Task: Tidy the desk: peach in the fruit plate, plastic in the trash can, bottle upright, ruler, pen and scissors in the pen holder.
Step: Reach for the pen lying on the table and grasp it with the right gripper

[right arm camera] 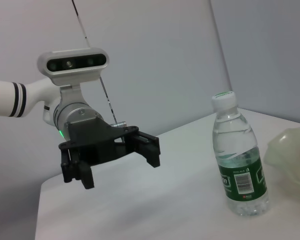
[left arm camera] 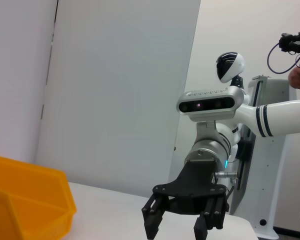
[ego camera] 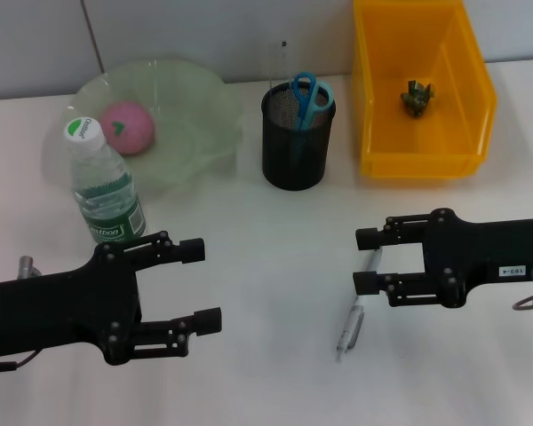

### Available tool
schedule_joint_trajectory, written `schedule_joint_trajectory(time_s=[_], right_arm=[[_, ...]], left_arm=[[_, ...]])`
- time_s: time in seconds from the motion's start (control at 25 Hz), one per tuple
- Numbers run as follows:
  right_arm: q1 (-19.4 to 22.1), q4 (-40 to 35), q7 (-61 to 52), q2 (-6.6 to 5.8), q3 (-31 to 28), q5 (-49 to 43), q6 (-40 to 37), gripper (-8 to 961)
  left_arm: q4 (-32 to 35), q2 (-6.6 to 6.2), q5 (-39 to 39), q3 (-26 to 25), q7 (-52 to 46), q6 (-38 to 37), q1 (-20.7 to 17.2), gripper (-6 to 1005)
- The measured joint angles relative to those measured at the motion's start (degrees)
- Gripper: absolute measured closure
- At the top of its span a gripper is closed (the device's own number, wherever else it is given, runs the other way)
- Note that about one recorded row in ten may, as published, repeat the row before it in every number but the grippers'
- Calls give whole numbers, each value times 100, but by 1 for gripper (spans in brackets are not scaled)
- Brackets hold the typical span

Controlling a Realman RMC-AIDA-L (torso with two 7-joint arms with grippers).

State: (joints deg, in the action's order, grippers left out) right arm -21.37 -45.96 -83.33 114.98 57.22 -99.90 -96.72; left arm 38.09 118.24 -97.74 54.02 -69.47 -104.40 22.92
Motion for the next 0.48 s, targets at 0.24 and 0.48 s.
schedule_joint_trajectory(time_s=[0.24, 0.48], right_arm=[[56, 22, 5, -8, -66, -29, -39, 322], [172, 127, 5, -28, -144, -30, -106, 323]], left_arm=[[-15, 22, -16, 48, 30, 78, 31, 172], [-13, 31, -4, 54, -4, 79, 120, 173]])
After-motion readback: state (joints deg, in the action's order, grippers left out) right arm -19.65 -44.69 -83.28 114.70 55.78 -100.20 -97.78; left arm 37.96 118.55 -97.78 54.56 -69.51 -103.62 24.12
